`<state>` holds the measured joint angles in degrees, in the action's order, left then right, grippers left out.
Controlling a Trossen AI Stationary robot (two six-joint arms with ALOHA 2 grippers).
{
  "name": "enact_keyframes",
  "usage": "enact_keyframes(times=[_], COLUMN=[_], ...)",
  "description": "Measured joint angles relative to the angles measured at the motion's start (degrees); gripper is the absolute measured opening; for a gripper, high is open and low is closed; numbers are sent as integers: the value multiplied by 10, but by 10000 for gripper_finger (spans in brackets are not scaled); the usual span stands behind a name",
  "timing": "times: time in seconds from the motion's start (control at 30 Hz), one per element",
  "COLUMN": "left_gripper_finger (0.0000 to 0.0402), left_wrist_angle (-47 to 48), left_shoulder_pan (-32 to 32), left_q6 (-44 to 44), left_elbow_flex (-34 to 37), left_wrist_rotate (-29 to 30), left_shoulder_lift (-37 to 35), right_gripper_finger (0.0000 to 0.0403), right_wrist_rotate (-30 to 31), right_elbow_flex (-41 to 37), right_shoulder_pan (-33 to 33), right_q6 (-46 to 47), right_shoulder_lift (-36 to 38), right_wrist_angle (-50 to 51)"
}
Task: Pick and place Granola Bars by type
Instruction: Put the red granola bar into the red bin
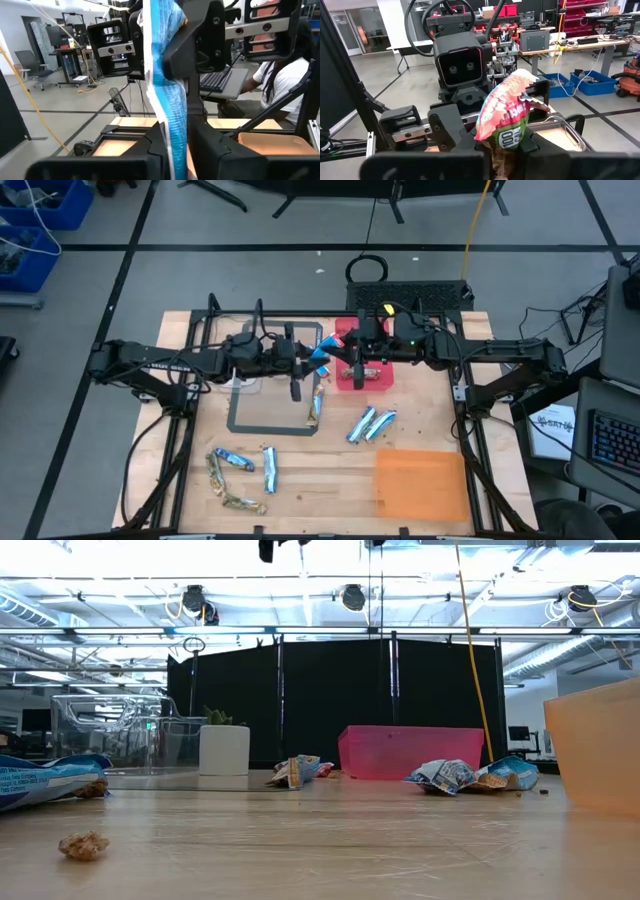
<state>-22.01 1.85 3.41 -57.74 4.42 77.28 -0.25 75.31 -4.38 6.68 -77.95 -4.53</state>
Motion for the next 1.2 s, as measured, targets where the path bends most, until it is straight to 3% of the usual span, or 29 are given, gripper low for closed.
enact_keyframes(times=[0.83,1.2], left_gripper_finger=[292,315], left_wrist_angle=[-9,-2], left_shoulder_pan=[0,0], left_q6=[-21,-40], left_elbow_flex=[0,0], left_wrist_rotate=[21,21], left_shoulder_lift=[0,0], right_gripper_finger=[7,6], right_wrist_rotate=[-16,-15], right_elbow_flex=[0,0], right_shoulder_pan=[0,-10], right_q6=[-5,-14], right_shoulder_lift=[0,8], right_wrist_angle=[3,64])
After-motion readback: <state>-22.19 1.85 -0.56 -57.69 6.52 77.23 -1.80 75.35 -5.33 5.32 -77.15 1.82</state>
